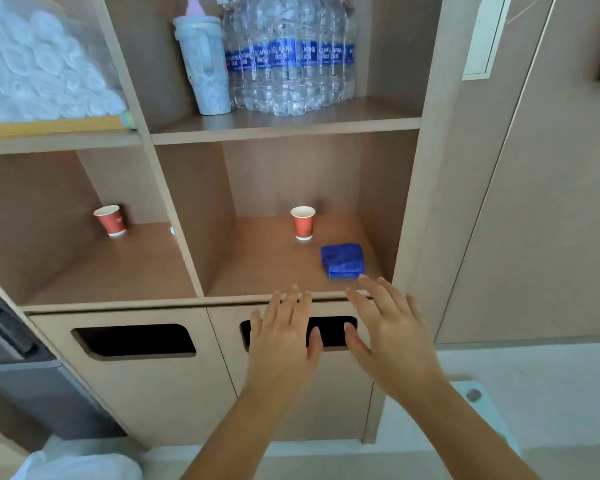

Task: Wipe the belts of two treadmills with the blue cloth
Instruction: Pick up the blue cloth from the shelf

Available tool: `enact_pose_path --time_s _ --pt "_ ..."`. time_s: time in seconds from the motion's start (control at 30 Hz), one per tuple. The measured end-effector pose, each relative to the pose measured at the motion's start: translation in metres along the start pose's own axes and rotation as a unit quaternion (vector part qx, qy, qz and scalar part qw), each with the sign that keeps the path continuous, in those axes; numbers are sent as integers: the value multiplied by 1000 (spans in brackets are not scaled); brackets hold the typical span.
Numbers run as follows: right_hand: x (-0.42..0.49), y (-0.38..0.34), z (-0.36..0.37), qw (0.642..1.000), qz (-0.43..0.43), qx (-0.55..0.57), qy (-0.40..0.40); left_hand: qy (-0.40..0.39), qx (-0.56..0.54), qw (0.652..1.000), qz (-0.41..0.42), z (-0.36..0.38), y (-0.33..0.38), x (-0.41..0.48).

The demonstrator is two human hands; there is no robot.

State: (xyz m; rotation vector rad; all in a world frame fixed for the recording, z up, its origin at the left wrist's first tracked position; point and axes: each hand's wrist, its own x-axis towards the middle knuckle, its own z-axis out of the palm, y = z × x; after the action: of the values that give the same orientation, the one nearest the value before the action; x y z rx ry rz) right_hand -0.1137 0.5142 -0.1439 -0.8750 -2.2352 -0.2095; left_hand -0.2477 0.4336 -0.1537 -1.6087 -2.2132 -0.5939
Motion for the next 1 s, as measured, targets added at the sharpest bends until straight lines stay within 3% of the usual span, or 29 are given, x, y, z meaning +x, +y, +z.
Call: enact_pose_path --time_s 0.27,0.6,1.0 --pt "45 14 90 997 44 -2 -69 -13 -40 999 34 67 -56 70" --pt "70 84 175 986 35 24 -159 -107 -57 993 15 153 -60 121" --pt "110 144 259 969 6 75 -236 -162 -52 984 46 215 -60 170"
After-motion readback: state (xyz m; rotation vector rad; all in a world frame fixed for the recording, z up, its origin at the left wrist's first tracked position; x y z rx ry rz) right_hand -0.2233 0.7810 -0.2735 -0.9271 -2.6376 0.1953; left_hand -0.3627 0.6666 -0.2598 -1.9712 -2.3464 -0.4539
